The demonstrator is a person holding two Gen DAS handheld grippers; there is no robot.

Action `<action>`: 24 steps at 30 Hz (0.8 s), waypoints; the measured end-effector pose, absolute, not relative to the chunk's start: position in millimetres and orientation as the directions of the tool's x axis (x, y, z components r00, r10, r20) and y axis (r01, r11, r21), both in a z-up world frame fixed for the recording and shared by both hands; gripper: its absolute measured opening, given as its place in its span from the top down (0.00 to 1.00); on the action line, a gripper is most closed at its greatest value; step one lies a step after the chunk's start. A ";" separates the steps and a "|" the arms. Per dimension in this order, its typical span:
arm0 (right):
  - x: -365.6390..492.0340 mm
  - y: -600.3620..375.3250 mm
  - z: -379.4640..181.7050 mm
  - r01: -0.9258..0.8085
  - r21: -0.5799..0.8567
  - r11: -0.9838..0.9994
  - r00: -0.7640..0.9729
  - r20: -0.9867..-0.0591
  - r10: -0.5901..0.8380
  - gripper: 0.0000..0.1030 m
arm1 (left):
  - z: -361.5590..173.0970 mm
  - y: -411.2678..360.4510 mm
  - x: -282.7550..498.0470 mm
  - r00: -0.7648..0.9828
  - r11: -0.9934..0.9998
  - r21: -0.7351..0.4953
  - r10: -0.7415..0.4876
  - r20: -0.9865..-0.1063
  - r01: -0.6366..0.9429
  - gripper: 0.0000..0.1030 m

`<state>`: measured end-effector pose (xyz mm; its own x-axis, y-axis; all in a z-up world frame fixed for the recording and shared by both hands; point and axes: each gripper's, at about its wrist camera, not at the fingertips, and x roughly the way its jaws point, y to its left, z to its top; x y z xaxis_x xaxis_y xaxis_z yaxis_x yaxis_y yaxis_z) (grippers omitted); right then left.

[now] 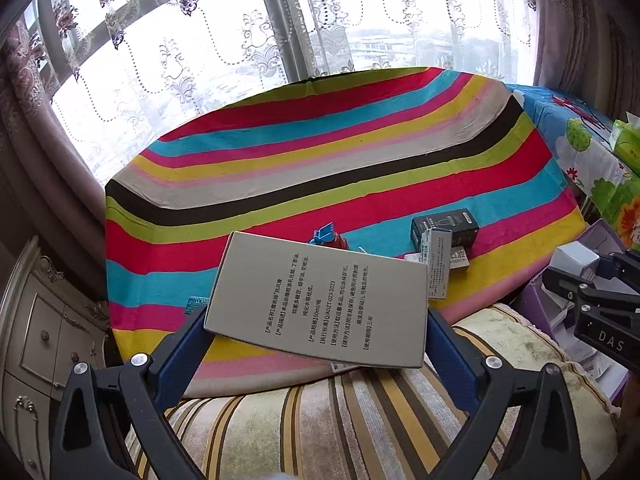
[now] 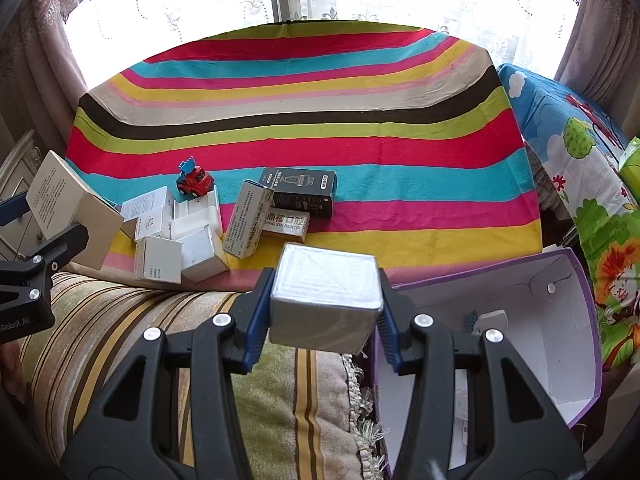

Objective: Organize rigid objects
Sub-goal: 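Lift and carry the beige box and silver cube toward the purple box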

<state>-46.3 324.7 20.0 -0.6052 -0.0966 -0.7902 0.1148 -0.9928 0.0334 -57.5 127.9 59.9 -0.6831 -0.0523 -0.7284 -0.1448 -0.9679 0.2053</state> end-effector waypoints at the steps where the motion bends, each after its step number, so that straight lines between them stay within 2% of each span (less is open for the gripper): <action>1: -45.1 329.5 20.5 0.105 0.033 -0.994 -0.607 -0.790 -0.090 0.50 | 60.9 132.7 -57.0 -0.686 -0.967 0.195 -0.031 -0.727 -0.163 0.01; 8: -33.4 374.7 21.2 0.015 0.033 -0.999 -0.610 -0.791 -0.035 0.50 | 61.1 176.6 -51.6 -0.670 -0.938 0.129 0.128 -0.731 -0.320 0.01; 18: -20.7 435.6 16.4 -0.112 0.020 -0.994 -0.589 -0.807 0.050 0.50 | 55.1 238.1 -47.7 -0.546 -0.839 -0.007 0.360 -0.757 -0.544 0.01; 24: -13.7 460.7 14.9 -0.177 -0.012 -0.984 -0.579 -0.807 0.114 0.50 | 53.0 265.7 -42.4 -0.481 -0.776 -0.051 0.439 -0.759 -0.629 0.01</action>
<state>-13.7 460.7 14.9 -0.5788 0.1140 -0.8074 -0.1769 -0.9842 -0.0122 -42.4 265.7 53.0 -0.4811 0.4395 -0.7585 -0.6288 -0.7759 -0.0508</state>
